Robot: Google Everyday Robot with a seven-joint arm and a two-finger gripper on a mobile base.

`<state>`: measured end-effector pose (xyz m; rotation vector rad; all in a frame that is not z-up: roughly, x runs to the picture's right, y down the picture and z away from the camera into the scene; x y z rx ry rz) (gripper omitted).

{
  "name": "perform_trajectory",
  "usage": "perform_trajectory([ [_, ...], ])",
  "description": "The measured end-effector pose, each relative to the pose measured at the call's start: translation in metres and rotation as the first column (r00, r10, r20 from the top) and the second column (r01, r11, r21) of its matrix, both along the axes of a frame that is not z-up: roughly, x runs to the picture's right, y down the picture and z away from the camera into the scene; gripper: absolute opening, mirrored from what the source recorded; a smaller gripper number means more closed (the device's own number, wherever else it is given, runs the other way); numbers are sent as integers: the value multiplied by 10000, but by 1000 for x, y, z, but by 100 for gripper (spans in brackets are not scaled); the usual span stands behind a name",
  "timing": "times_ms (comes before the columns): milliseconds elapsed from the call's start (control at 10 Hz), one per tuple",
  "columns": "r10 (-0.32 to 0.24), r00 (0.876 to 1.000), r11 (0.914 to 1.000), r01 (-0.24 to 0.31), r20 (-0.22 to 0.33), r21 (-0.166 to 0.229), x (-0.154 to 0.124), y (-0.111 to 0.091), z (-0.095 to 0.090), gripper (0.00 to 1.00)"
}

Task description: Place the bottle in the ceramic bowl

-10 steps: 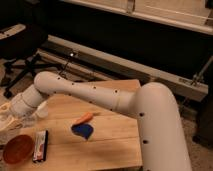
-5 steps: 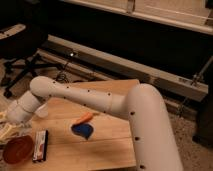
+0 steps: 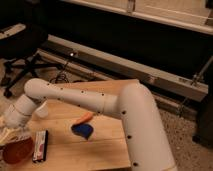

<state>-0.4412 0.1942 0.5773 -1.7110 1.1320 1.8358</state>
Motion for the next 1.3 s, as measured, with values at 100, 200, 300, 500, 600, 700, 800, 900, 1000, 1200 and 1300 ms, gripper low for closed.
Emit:
perform_trajectory([
  [100, -89, 9999, 9999, 89, 48, -47, -4, 3, -1, 10],
  [200, -162, 9998, 9998, 163, 106, -119, -8, 6, -2, 10],
  [300, -208, 9997, 9995, 211, 147, -216, -11, 10, -2, 10],
  [500, -287, 9993, 9988, 296, 237, -389, -17, 17, -3, 10],
  [600, -311, 9990, 9982, 327, 320, -496, -20, 22, -5, 10],
  [700, -363, 9986, 9976, 386, 387, -580, -23, 28, -6, 10],
  [800, -410, 9983, 9971, 436, 420, -624, -25, 34, -6, 10],
  [900, -441, 9981, 9969, 468, 436, -629, -26, 40, -6, 10],
  [1000, -489, 9980, 9969, 513, 397, -604, -26, 46, -4, 10],
  [1200, -533, 9981, 9970, 549, 296, -542, -25, 54, 1, 10],
  [1300, -508, 9984, 9973, 521, 253, -526, -24, 57, 3, 10],
])
